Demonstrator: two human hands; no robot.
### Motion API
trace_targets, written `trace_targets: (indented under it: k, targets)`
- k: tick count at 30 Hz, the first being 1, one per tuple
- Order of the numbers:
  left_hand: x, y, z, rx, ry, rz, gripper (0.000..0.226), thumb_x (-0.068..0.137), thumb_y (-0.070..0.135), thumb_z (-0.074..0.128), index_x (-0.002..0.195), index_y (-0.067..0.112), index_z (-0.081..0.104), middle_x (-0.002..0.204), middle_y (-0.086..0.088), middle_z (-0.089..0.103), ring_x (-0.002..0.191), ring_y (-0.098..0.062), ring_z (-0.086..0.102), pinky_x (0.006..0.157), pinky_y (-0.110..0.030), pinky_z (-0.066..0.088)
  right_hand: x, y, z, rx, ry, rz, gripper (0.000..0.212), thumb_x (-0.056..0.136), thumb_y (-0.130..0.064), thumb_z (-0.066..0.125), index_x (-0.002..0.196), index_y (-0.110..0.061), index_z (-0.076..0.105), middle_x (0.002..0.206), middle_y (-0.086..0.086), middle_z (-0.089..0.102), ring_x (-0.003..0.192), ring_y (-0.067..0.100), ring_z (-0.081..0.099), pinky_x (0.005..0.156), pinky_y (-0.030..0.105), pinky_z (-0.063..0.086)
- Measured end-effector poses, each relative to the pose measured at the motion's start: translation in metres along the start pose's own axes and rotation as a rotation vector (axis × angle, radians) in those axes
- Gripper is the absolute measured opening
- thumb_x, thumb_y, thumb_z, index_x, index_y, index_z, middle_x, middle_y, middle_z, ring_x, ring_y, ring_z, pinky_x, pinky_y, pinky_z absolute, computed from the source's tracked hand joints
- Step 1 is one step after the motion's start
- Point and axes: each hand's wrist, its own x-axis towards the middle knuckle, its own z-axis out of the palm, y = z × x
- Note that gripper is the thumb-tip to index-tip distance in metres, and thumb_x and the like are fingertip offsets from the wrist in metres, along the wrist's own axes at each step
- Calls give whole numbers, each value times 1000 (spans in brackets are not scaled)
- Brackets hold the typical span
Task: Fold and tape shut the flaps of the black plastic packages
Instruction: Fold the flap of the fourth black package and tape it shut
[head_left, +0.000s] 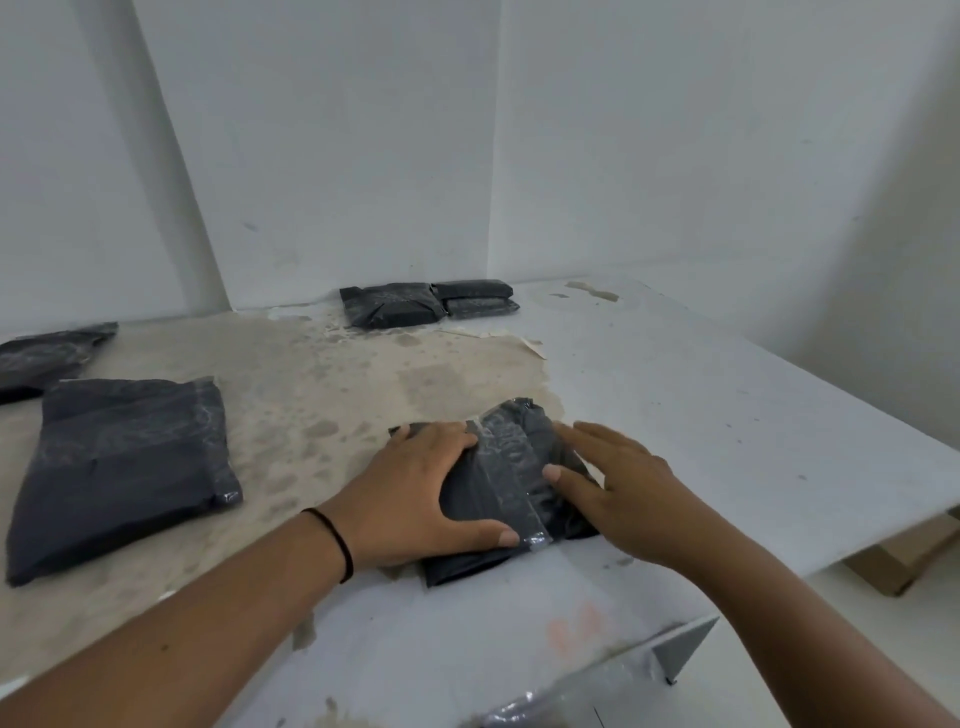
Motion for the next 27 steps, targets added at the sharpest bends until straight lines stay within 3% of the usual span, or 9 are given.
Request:
trace_targets:
  k: [3,5,6,7,9,12,14,20,27]
  targets:
    - [-1,2,-2,53,22,15,107,60,84,50,146,23,30,146,8,24,134,-10,21,113,-27,17,-30,-3,-10,133,257,-22,44,92,-43,50,134,-29,50,133,-11,51,122,8,45,103,32,40]
    - [-1,3,-3,48,0,16,110,58,86,49,145,21,31,139,9,31,128,-9,27,108,-23,23,-56,-2,-14,194,403,-2,29,90,-38,55,117,-30,61,110,-19,58,99,-3,53,83,11,40]
    - [-1,5,-4,41,-18,9,111,57,87,49,145,22,30,138,9,32,126,-8,28,106,-22,24,-69,-1,-15,232,455,33,19,89,-36,57,106,-32,64,100,-23,59,90,-6,54,74,6,37]
    - [-1,6,-5,30,-28,1,110,57,87,49,144,23,29,138,9,33,126,-8,29,106,-22,24,-82,1,-16,281,494,78,8,88,-33,58,93,-33,64,91,-24,60,85,-7,55,69,6,36]
    - [-3,9,-7,13,-38,-17,104,62,82,54,143,23,29,140,8,33,129,-9,29,105,-21,24,-106,4,-12,379,542,175,16,88,-30,59,73,-30,62,76,-15,65,77,-2,57,63,9,36]
    - [-5,14,-8,-2,-76,-53,97,70,73,58,146,22,28,146,8,29,133,-10,28,104,-20,23,-135,7,6,499,510,341,26,88,-30,60,63,-22,62,63,1,65,68,14,60,57,18,40]
    - [-5,16,-7,-13,-99,-75,97,72,72,57,148,23,24,151,7,24,137,-12,24,107,-22,21,-146,7,20,574,431,444,26,88,-35,59,67,-22,64,63,2,64,66,16,59,56,23,39]
    - [-11,17,-1,-37,-128,-134,97,74,72,53,151,27,15,161,6,3,147,-13,2,116,-31,8,-148,4,47,979,155,674,29,85,-47,58,83,-21,71,87,-8,73,84,14,63,65,31,42]
    - [-10,18,-2,-20,-138,-137,96,76,70,54,152,25,15,161,4,2,147,-12,1,116,-30,7,-132,-11,56,1114,62,680,35,80,-46,66,78,-12,74,74,-2,73,71,16,59,62,31,41]
